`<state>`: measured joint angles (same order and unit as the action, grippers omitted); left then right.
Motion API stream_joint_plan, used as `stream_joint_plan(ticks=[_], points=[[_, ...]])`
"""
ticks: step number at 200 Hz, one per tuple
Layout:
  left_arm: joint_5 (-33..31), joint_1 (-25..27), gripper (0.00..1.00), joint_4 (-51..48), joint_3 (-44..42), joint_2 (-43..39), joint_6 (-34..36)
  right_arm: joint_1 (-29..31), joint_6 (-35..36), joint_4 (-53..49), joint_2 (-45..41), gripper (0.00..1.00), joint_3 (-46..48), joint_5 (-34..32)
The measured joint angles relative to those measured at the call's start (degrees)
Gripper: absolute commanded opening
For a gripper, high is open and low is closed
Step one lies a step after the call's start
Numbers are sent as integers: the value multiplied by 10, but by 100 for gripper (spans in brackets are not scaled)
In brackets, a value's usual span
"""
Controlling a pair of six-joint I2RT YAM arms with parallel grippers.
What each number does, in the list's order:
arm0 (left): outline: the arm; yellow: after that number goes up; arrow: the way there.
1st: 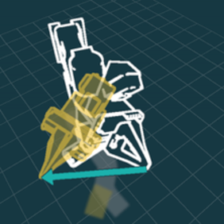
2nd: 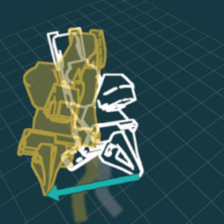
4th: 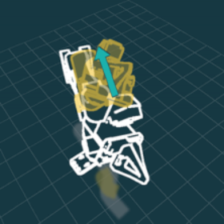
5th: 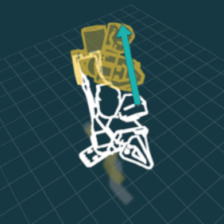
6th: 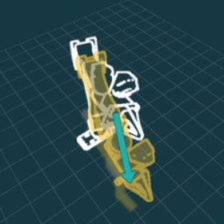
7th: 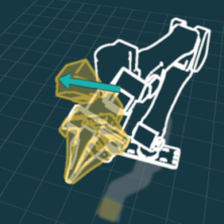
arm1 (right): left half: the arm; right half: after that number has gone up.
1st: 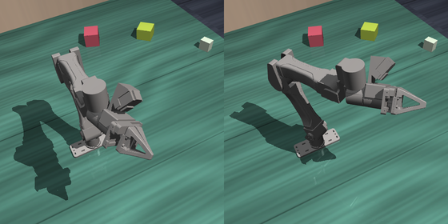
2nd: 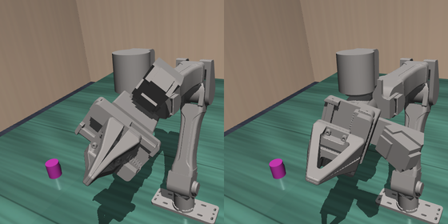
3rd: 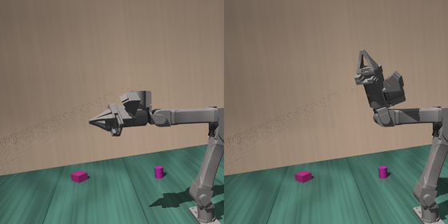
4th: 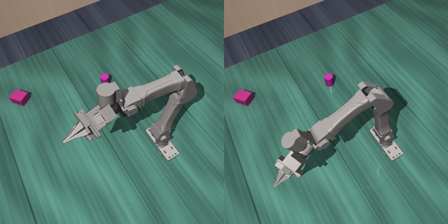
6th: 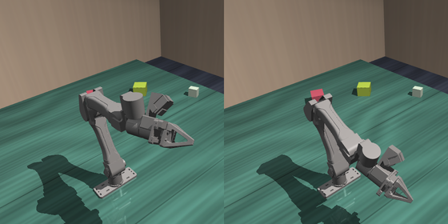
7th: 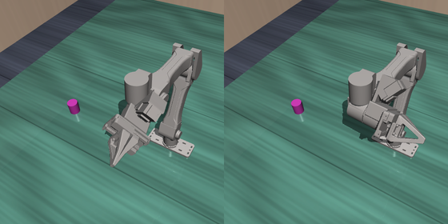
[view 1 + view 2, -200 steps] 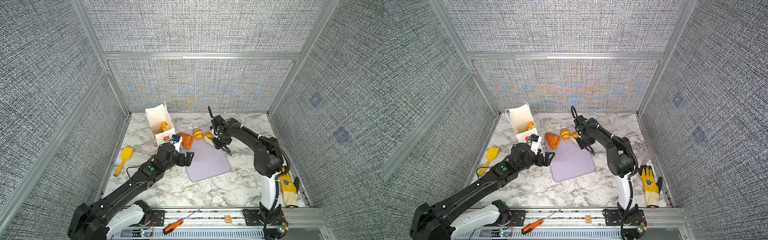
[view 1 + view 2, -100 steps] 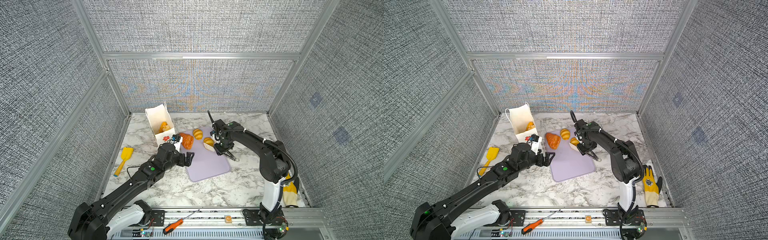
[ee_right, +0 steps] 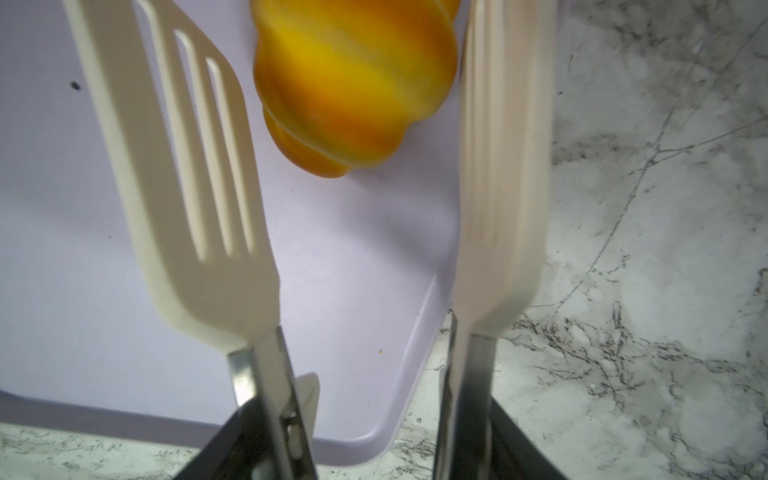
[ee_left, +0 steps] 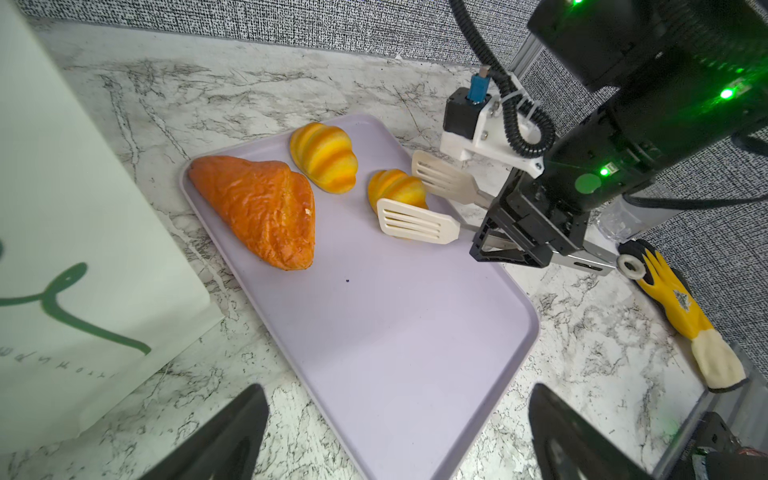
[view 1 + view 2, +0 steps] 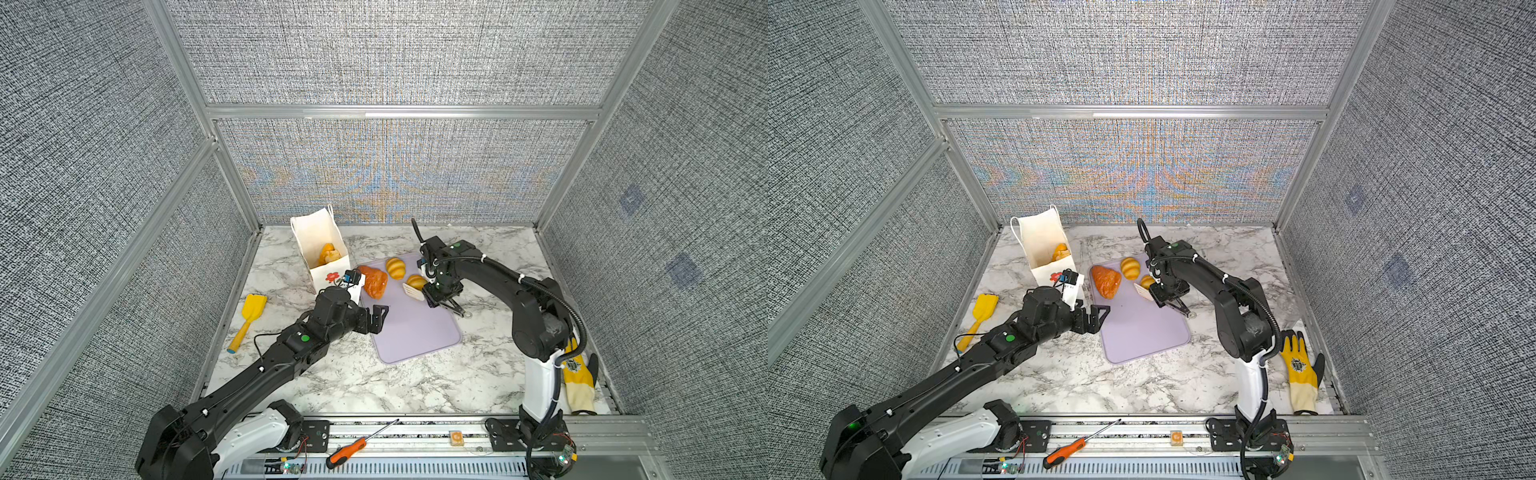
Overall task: Place the fake bread into the paper bag
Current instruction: 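Close the tongs on the striped croissant with the right gripper, then lift the striped croissant with the tongs toward the paper bag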
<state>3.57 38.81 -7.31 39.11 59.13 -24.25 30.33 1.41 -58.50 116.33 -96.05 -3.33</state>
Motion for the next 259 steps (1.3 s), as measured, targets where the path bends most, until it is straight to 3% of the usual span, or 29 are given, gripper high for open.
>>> stream_joint_plan(ticks=[48,79,123,188,259], points=[[0,0,99,-1,-2,-3,0,0,-2,-12,28,61,-19,7],[-5,0,99,-1,-3,-10,0,0,1,-23,38,49,-25,4],[-9,0,99,-2,-4,-19,0,-1,12,-36,37,39,-30,-3],[-19,-1,99,-12,6,-40,2,-12,21,-41,-31,35,-15,16],[-27,-16,99,-52,44,-69,14,-14,16,-33,-126,35,5,89]])
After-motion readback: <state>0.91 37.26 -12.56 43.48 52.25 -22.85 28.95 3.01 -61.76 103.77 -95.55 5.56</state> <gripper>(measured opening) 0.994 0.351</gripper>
